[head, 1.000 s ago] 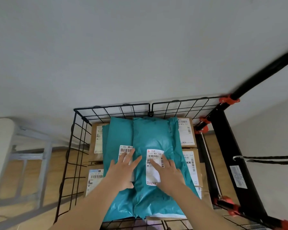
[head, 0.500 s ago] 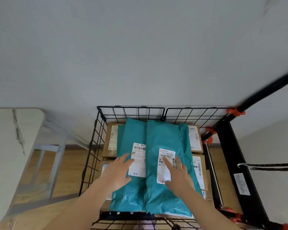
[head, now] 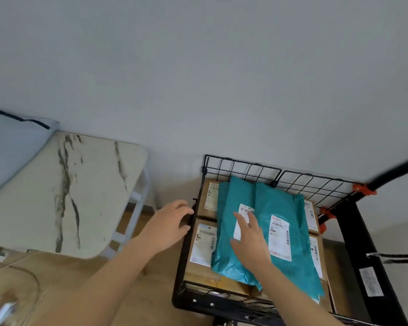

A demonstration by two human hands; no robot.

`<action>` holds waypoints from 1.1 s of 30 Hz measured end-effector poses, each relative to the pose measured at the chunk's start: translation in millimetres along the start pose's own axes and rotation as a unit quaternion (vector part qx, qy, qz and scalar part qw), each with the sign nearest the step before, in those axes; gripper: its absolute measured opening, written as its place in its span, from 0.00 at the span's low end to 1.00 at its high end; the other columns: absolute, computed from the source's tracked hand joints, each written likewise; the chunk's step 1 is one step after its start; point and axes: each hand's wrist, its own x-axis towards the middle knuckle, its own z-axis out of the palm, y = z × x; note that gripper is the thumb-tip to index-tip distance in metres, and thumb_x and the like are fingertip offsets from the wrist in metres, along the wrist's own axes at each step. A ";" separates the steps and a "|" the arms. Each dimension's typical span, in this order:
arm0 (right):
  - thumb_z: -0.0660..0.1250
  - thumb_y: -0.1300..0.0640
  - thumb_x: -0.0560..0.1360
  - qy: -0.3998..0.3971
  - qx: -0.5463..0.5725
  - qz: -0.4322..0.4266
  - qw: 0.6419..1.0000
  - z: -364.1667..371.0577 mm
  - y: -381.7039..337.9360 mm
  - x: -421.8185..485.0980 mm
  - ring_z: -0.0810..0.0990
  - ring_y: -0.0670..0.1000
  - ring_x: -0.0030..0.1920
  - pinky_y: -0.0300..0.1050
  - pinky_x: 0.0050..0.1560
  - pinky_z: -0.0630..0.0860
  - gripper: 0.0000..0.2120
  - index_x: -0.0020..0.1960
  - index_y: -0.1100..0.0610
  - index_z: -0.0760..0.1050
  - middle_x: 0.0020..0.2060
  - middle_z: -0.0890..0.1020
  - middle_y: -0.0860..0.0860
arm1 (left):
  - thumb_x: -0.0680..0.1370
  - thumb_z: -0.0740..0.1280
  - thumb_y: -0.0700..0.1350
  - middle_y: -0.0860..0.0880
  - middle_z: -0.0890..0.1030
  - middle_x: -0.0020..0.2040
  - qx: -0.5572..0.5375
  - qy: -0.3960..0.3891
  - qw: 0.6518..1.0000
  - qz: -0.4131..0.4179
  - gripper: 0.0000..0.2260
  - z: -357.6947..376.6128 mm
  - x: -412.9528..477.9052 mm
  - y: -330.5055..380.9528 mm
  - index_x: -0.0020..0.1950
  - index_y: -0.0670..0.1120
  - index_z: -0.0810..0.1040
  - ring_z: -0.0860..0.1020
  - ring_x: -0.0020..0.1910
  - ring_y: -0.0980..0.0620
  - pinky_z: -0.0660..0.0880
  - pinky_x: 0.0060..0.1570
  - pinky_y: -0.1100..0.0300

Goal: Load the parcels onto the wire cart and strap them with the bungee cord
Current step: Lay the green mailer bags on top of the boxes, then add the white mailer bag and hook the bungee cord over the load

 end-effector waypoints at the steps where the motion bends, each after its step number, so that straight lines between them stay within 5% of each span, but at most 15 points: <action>1: 0.61 0.58 0.78 0.004 0.004 -0.011 1.000 3.2 -15.6 -5.0 0.56 0.56 0.75 0.46 0.64 0.69 0.32 0.76 0.45 0.51 0.77 0.46 0.51 | 0.78 0.64 0.47 0.55 0.63 0.73 -0.006 0.014 1.000 0.000 0.19 -8.2 -10.4 -8.1 0.69 0.53 0.69 0.65 0.69 0.55 0.63 0.68 0.60; 12: 0.62 0.57 0.77 0.014 0.055 -0.133 0.989 63.9 -181.8 -40.4 0.57 0.53 0.75 0.45 0.70 0.64 0.28 0.75 0.47 0.58 0.76 0.54 0.51 | 0.79 0.61 0.48 0.55 0.63 0.72 -0.005 0.094 0.994 -0.064 0.17 -77.0 -137.3 -130.8 0.68 0.53 0.70 0.66 0.68 0.55 0.64 0.65 0.61; 15: 0.63 0.58 0.77 -0.001 0.055 -0.175 0.983 77.0 -222.5 -44.6 0.63 0.53 0.72 0.45 0.67 0.67 0.27 0.74 0.50 0.60 0.74 0.60 0.51 | 0.79 0.62 0.48 0.55 0.63 0.73 -0.008 0.112 0.988 -0.102 0.17 -93.3 -167.4 -163.1 0.68 0.53 0.70 0.71 0.62 0.54 0.64 0.63 0.61; 19: 0.63 0.59 0.76 -0.028 0.057 -0.215 0.974 92.4 -274.5 -43.0 0.65 0.53 0.70 0.46 0.65 0.70 0.27 0.73 0.49 0.61 0.73 0.61 0.51 | 0.78 0.62 0.48 0.54 0.63 0.73 -0.014 0.143 0.979 -0.142 0.18 -110.3 -199.9 -204.5 0.68 0.53 0.70 0.64 0.70 0.55 0.61 0.66 0.61; 33: 0.64 0.60 0.75 -0.093 0.054 -0.282 0.953 158.2 -441.9 40.0 0.73 0.51 0.62 0.40 0.56 0.70 0.25 0.71 0.50 0.65 0.69 0.67 0.50 | 0.78 0.62 0.47 0.53 0.63 0.72 -0.016 0.176 0.950 -0.256 0.19 -170.2 -220.4 -367.5 0.69 0.51 0.68 0.65 0.69 0.54 0.62 0.64 0.63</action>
